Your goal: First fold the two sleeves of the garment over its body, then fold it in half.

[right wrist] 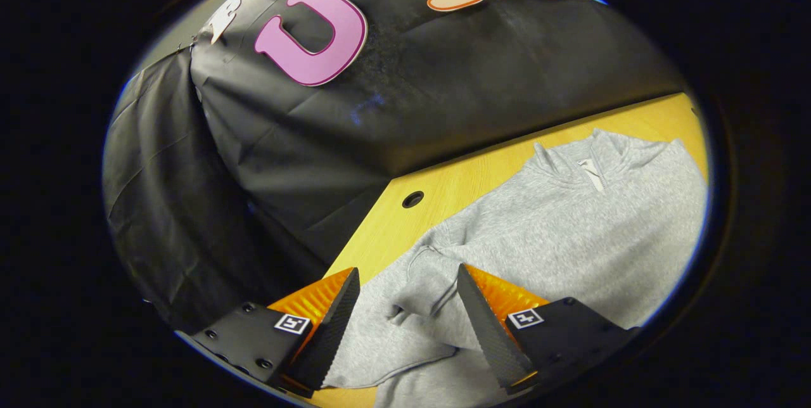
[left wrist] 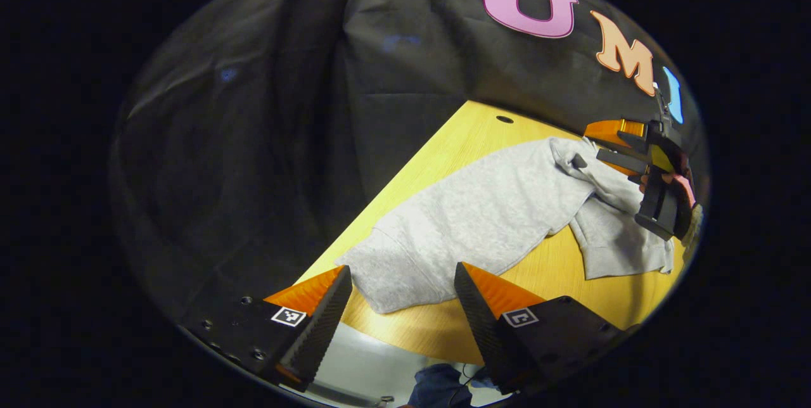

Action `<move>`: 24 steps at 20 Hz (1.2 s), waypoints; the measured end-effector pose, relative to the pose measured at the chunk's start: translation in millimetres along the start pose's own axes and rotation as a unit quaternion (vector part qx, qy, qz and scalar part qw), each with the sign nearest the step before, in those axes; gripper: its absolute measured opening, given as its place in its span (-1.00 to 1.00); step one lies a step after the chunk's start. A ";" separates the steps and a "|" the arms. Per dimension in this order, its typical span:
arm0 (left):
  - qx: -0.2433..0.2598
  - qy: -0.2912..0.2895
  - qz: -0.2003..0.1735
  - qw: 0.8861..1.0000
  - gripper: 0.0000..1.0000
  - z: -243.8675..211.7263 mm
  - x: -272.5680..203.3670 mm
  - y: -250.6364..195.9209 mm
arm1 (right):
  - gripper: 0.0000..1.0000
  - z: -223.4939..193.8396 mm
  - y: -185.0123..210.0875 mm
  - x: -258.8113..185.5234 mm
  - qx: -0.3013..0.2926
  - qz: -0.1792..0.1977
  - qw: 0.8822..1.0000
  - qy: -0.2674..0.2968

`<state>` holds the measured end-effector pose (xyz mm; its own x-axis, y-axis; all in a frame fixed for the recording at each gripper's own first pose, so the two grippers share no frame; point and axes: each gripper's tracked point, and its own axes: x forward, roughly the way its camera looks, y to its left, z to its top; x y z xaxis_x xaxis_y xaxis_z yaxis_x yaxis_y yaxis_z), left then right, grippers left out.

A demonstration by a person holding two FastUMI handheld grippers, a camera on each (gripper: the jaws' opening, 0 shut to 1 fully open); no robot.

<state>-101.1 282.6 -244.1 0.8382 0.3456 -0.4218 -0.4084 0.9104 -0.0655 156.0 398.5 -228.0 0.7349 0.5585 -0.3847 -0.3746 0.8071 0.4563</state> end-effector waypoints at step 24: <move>0.030 0.043 -0.049 0.997 -1.00 5.0 28.0 -32.8 | 0.94 83.5 -142.2 -164.0 -0.061 -0.173 0.980 -0.077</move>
<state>-62.4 263.5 -249.2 0.8384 0.2357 -0.4914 -0.3008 0.9520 -0.0566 136.0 176.1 -162.8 0.9031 0.2187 -0.3696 -0.1456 0.9655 0.2157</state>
